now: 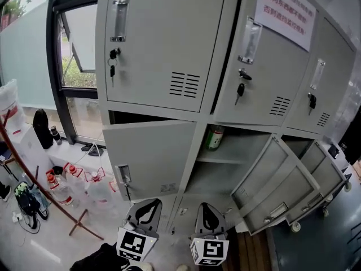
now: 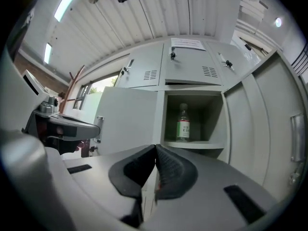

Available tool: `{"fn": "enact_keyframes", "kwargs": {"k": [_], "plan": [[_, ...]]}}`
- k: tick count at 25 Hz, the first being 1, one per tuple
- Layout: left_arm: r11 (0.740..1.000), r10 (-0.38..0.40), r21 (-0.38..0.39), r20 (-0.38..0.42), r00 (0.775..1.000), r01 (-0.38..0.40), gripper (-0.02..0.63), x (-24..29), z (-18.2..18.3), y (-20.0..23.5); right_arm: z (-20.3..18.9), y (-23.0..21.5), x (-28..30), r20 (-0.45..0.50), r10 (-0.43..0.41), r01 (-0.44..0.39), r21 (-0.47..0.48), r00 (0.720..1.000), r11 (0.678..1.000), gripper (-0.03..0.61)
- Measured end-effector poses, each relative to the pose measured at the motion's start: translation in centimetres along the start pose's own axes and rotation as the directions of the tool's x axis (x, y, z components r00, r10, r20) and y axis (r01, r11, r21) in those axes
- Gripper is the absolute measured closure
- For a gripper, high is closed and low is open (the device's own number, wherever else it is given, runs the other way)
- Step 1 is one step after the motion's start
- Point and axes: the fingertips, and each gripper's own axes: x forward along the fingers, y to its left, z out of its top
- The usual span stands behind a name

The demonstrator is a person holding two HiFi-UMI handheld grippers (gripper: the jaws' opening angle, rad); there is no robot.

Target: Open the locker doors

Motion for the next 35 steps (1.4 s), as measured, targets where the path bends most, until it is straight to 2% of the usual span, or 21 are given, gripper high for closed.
{"fn": "enact_keyframes", "kwargs": {"k": [4, 8, 16, 24, 30, 35], "plan": [[0.998, 0.059, 0.003, -0.010, 0.998, -0.059, 0.588, -2.0, -0.5, 2.5, -0.3, 3.5, 1.1, 0.002, 0.066, -0.066, 0.007, 0.998, 0.998, 0.563], [0.997, 0.081, 0.003, -0.016, 0.997, -0.081, 0.589, -3.2, -0.9, 3.8, -0.7, 5.4, 1.5, -0.004, 0.093, -0.093, 0.014, 0.996, 0.996, 0.563], [0.997, 0.078, -0.015, -0.009, 0.997, -0.078, 0.589, -3.8, -1.0, 3.9, -0.6, 5.7, 0.8, -0.007, 0.083, -0.083, 0.007, 0.997, 0.997, 0.563], [0.995, 0.096, -0.014, 0.001, 0.995, -0.096, 0.589, -4.2, -0.7, 4.2, -0.4, 6.8, 0.8, -0.008, 0.113, -0.113, 0.000, 0.994, 0.994, 0.563], [0.987, 0.157, -0.019, -0.006, 0.988, -0.157, 0.589, -5.2, -0.9, 6.1, -0.1, 9.1, 2.1, -0.007, 0.191, -0.191, -0.008, 0.982, 0.982, 0.563], [0.967, 0.253, -0.021, -0.024, 0.967, -0.253, 0.589, -7.1, -1.6, 9.4, 0.3, 13.0, 4.5, -0.008, 0.292, -0.292, -0.020, 0.956, 0.956, 0.563]]}}
